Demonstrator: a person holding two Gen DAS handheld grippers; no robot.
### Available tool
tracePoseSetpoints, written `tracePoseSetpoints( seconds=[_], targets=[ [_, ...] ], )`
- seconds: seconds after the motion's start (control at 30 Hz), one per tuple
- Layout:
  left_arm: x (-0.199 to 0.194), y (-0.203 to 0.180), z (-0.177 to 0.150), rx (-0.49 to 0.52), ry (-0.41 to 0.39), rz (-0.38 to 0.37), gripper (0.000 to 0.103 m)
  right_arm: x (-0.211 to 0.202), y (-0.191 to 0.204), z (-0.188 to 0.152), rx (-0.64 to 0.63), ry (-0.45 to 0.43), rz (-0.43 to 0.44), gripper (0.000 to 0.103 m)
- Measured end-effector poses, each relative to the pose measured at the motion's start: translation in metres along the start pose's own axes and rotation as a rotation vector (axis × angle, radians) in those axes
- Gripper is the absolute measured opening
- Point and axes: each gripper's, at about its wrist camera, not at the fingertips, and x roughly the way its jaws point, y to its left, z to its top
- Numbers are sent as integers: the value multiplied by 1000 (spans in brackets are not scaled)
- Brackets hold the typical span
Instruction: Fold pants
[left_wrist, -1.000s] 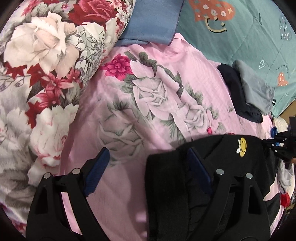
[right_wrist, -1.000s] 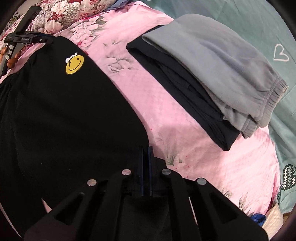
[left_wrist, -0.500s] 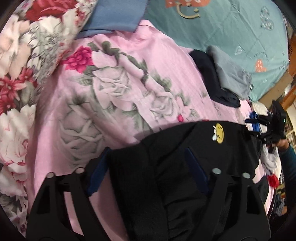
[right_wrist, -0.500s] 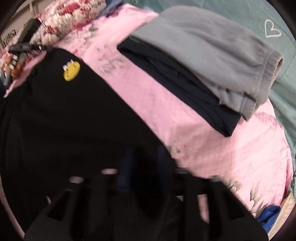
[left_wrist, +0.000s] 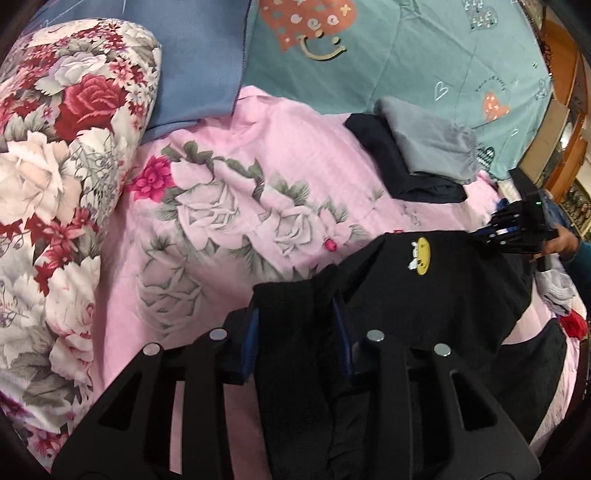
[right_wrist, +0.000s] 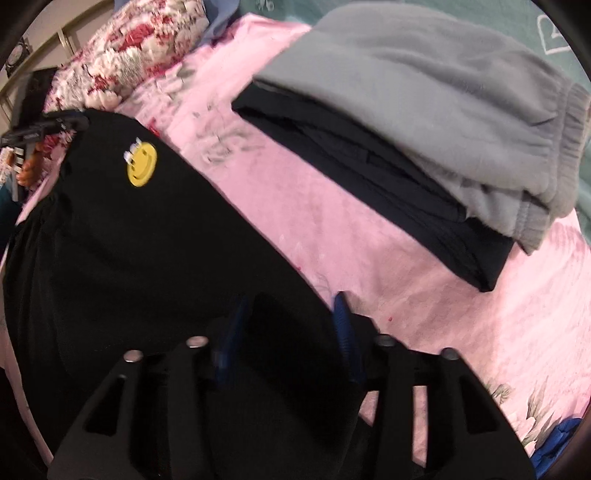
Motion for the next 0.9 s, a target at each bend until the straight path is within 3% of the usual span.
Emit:
tracePoseSetpoints(
  seconds=[0.03, 0.33, 0.53, 0.73, 0.9],
  targets=[
    [-1, -1, -1, -3, -2, 13, 35, -1, 2, 0, -10, 14, 17, 3],
    [-64, -28, -11, 47, -85, 10, 33, -81, 48, -8, -90, -100, -131, 3],
    [-118, -48, -56, 111, -87, 2, 29, -154, 105, -59, -165, -212, -191, 3],
    [-145, -49, -125, 116, -37, 5, 30, -177, 191, -124, -233, -278, -183, 3],
    [-139, -35, -175, 33, 46, 33, 38, -156, 249, -176, -235, -258, -68, 3]
  ],
)
